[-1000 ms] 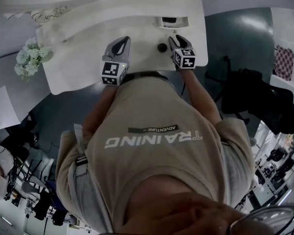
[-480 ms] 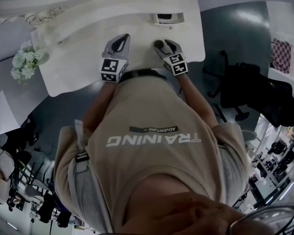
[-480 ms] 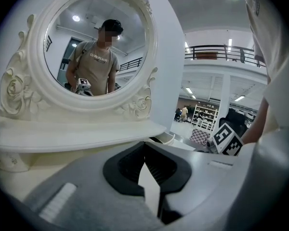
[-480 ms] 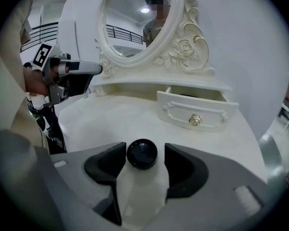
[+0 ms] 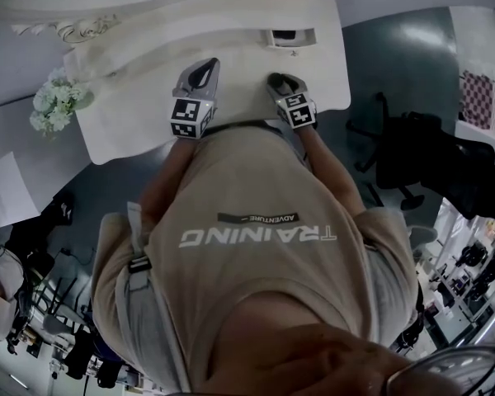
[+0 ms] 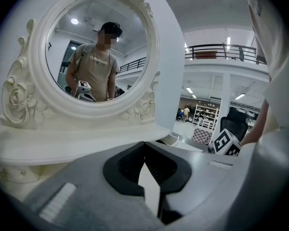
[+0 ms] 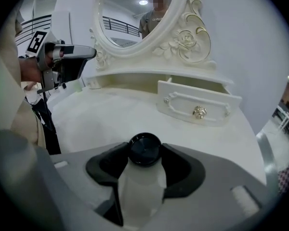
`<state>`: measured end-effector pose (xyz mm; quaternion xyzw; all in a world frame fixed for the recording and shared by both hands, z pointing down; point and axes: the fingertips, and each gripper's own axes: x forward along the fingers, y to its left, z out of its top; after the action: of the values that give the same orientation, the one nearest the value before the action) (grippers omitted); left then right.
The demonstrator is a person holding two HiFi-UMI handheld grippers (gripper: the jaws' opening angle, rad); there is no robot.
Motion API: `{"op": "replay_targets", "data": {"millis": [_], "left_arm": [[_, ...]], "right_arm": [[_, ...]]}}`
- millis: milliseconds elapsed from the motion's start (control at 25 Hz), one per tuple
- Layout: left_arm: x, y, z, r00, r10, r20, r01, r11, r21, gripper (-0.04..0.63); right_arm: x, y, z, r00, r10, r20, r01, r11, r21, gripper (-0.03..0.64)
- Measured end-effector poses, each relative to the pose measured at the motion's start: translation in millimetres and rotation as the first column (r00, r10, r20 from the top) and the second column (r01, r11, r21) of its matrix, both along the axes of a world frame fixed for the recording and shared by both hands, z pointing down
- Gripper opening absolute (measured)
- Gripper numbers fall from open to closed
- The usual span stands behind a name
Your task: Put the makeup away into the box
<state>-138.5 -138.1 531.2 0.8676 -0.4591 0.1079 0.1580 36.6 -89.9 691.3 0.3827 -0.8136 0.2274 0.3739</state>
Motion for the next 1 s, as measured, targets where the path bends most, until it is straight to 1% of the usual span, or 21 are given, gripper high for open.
{"op": "replay_targets", "data": {"millis": [120,280,520,680,760,880,1000], "left_arm": [[-8,-2,-1,1.0,0.003,-0.01,-0.003,1.0,0.001,0.008],[-14,-6,1,0.998,0.014,-0.058,-0.016,1.0,-0.018,0.008],[-14,-14,2,0.993,0.069,-0.09,-0.071,0.997,-0.011,0.008],[-11,-19,3,0.99,0.127,-0.069,-0.126,0.992,0.021,0.008],[-8,-20,2,0.987,0.142,-0.073,-0.141,0.99,0.028,0.008],[-4,-18,4,0.985,0.146,-0.093,-0.144,0.989,0.02,0.007],[-7,-23,8,0.987,0.121,-0.106,-0.119,0.993,0.022,0.008]], "right_arm": [[-2,-2,-2,1.0,0.011,-0.013,-0.011,1.0,-0.001,0.219],[-5,-4,-8,0.999,0.032,-0.026,-0.032,0.999,-0.001,0.218],[-10,-9,-30,0.998,0.05,-0.046,-0.048,0.998,0.032,0.218],[-4,-23,-48,0.996,0.076,-0.055,-0.072,0.995,0.076,0.218],[2,-30,-59,0.994,0.088,-0.065,-0.082,0.993,0.087,0.218],[10,-42,-75,0.992,0.103,-0.069,-0.098,0.992,0.078,0.218],[14,-62,-81,0.991,0.104,-0.086,-0.099,0.993,0.064,0.218]]}}
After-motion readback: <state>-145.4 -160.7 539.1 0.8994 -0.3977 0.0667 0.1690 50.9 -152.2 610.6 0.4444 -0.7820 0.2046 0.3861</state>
